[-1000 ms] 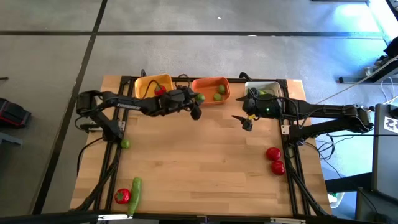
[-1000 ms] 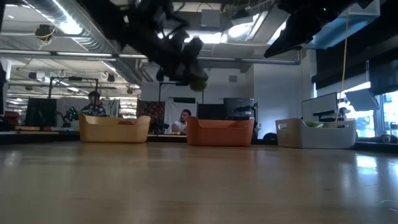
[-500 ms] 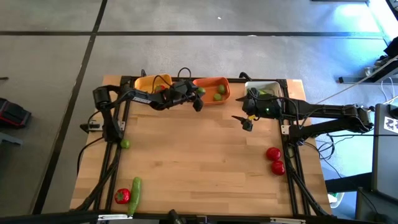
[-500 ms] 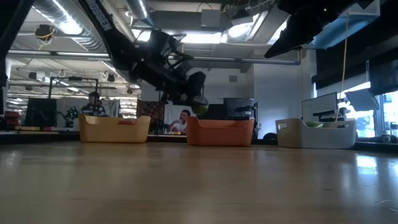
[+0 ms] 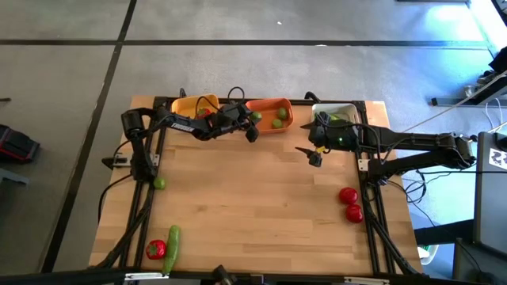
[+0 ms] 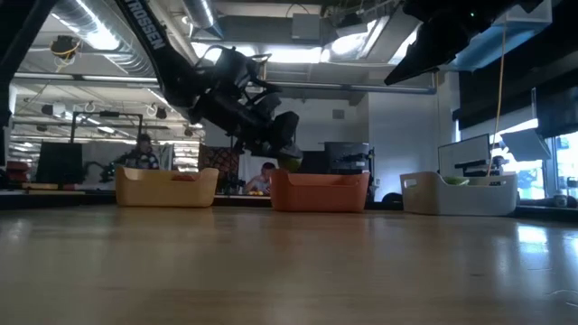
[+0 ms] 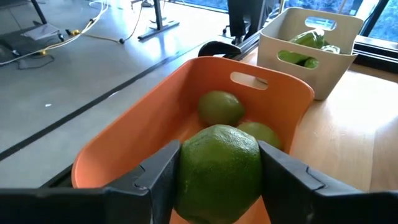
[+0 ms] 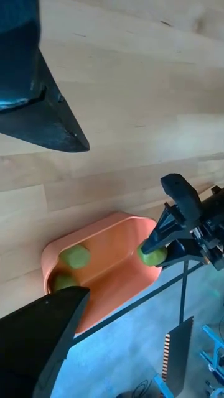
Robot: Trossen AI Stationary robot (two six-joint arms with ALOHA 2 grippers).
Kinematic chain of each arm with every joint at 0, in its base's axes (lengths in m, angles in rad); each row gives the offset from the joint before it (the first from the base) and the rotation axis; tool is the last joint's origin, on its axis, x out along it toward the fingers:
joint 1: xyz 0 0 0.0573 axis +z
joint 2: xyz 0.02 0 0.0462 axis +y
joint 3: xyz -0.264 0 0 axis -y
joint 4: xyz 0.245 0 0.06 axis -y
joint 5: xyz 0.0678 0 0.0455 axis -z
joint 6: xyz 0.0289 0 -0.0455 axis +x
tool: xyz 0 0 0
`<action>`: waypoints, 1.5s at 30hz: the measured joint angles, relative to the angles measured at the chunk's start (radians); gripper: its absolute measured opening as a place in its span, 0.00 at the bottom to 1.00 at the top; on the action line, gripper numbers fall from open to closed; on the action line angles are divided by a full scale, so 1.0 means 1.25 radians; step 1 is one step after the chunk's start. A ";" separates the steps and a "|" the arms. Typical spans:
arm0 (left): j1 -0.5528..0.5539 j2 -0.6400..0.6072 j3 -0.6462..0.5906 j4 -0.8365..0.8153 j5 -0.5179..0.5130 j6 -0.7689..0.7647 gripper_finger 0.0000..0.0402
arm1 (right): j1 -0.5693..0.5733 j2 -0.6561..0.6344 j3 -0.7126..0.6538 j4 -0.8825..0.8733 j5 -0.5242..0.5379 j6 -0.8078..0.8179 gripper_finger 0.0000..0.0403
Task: Sort produce into baskets
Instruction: Put the bottom lime into the orange bin, then put the cucumber into the white bin
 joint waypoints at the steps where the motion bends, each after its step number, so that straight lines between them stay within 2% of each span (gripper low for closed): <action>1: 0.000 0.000 0.000 -0.001 0.000 -0.005 0.49 | 0.000 0.000 0.000 0.000 0.000 0.000 0.89; 7: 0.000 0.000 0.000 -0.001 -0.001 -0.026 0.68 | 0.000 0.000 0.000 0.000 0.003 -0.001 0.89; 11: -0.003 -0.014 0.000 -0.014 -0.001 -0.019 0.75 | 0.000 0.000 0.000 -0.001 0.003 -0.001 0.89; 21: -0.035 -0.152 0.000 -0.136 -0.001 -0.021 0.76 | 0.000 0.000 0.000 -0.002 0.002 -0.001 0.89; 28: -0.091 -0.246 0.001 -0.243 -0.001 -0.015 0.76 | 0.000 0.000 0.000 -0.006 0.002 -0.001 0.89; 34: -0.162 -0.267 0.000 -0.322 0.000 -0.020 0.76 | 0.000 0.000 0.000 -0.008 0.002 -0.001 0.89; 45: -0.248 -0.269 0.000 -0.329 0.000 -0.032 0.76 | 0.000 0.000 0.000 -0.007 -0.012 0.013 0.89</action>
